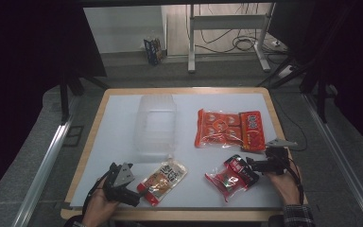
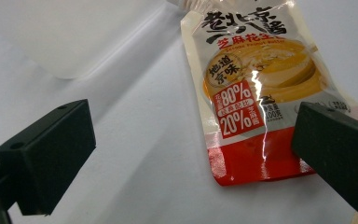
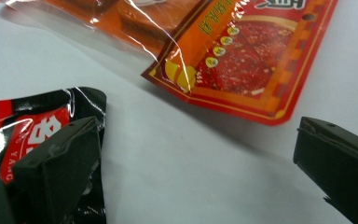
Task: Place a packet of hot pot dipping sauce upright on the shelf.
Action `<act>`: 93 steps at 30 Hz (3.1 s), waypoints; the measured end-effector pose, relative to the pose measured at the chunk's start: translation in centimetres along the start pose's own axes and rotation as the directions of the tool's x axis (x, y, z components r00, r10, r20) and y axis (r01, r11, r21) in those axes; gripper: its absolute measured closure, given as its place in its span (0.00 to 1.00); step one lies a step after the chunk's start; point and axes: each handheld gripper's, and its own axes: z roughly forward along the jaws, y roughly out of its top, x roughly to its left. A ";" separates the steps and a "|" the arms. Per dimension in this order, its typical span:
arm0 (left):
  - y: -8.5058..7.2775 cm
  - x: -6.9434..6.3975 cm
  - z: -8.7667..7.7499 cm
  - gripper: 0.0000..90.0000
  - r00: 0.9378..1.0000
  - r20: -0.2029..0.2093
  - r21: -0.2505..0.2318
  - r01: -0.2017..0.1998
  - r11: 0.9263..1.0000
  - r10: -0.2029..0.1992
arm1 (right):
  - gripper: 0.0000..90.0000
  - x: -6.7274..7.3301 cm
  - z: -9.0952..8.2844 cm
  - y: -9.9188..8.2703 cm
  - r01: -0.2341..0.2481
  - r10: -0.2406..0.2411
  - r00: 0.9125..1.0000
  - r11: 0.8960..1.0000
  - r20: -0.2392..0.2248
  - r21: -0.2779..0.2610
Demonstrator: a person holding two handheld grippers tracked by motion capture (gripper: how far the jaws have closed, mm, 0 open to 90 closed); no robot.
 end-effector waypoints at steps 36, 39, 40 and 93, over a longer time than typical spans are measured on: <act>-0.1 -0.1 0.1 0.00 1.000 -0.013 0.018 -0.007 1.000 0.007 | 0.41 -0.8 2.2 4.0 -0.016 0.015 1.000 0.998 0.013 0.061; -0.1 -0.1 0.1 0.00 1.000 -0.013 0.018 -0.006 1.000 0.007 | 0.52 -1.1 2.6 4.5 -0.028 0.027 1.000 0.998 0.006 0.062; -0.1 -0.1 0.1 0.00 1.000 -0.013 0.021 -0.011 1.000 0.011 | 0.55 -1.2 2.7 4.6 -0.031 0.030 1.000 0.998 0.003 0.062; 0.0 -0.2 0.3 0.00 1.000 -0.005 0.029 -0.014 0.999 0.014 | 0.98 -1.6 1.6 12.1 -0.042 0.041 0.999 0.999 -0.031 -0.018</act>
